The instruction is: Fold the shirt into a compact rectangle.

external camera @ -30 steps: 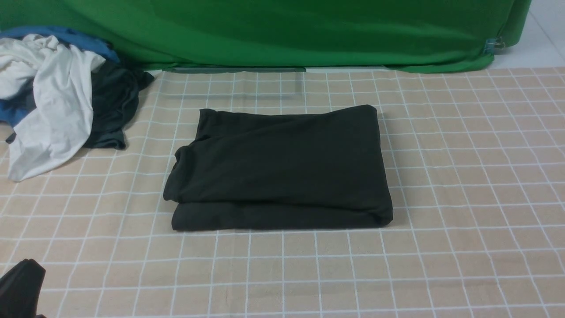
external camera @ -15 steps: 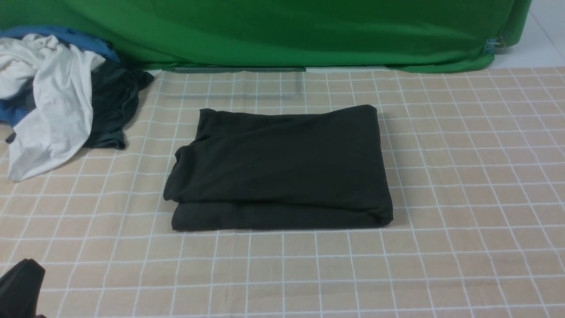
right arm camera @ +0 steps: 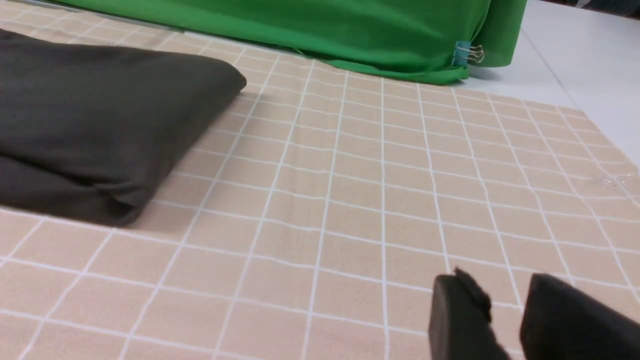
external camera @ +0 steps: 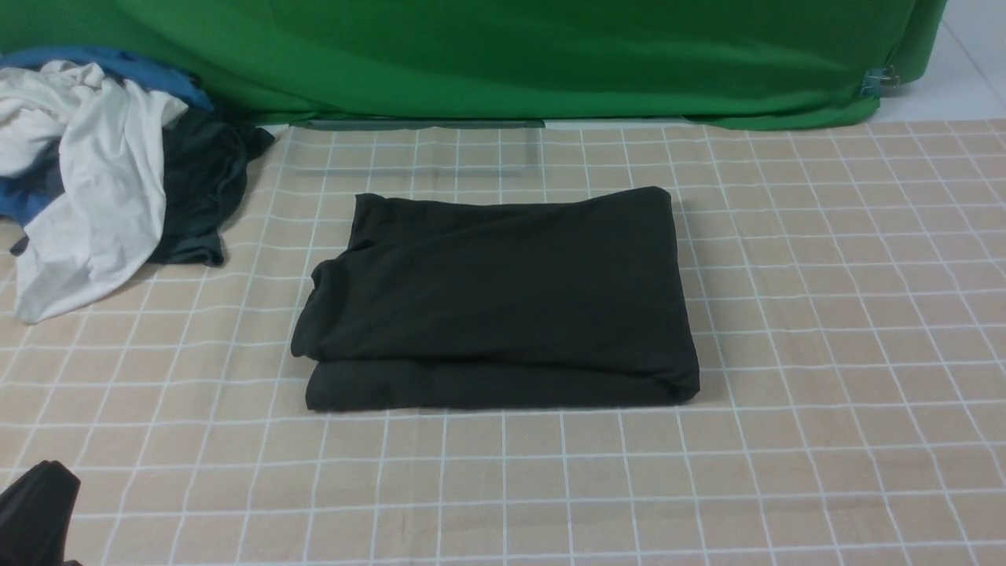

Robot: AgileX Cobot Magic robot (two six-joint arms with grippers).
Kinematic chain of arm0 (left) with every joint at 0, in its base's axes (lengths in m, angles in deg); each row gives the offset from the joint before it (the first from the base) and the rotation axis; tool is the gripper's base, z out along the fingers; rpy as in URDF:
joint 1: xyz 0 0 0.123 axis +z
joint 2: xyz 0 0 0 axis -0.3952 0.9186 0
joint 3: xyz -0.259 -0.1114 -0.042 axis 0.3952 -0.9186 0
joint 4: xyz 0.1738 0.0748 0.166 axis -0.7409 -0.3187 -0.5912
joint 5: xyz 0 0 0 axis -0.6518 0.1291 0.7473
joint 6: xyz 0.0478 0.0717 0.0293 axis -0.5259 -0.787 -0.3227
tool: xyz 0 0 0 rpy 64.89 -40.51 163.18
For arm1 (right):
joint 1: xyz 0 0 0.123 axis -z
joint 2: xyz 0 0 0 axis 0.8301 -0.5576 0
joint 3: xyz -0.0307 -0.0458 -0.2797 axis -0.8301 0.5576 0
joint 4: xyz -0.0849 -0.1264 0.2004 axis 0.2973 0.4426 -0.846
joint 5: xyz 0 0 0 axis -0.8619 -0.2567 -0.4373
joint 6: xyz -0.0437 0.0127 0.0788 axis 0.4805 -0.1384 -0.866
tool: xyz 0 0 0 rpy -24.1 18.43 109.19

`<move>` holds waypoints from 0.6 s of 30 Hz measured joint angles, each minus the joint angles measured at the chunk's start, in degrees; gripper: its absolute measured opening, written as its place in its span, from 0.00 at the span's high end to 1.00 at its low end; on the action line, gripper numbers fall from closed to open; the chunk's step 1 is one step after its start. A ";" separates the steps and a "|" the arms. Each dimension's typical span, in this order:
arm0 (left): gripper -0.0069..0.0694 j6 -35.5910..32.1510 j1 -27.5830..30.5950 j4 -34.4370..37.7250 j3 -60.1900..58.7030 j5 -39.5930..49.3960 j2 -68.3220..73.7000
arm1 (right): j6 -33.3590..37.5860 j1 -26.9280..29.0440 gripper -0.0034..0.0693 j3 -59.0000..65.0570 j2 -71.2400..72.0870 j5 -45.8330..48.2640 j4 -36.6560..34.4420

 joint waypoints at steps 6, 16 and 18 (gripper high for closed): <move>0.85 0.00 0.00 -0.16 0.00 0.00 0.00 | -0.05 -0.05 0.63 0.00 0.00 0.00 0.00; 0.85 0.00 0.00 -0.35 0.00 0.00 0.00 | -0.10 -0.05 0.63 0.00 0.00 0.00 0.00; 0.85 0.00 0.00 -0.35 0.00 0.00 0.00 | -0.10 -0.05 0.63 0.00 0.00 0.00 0.00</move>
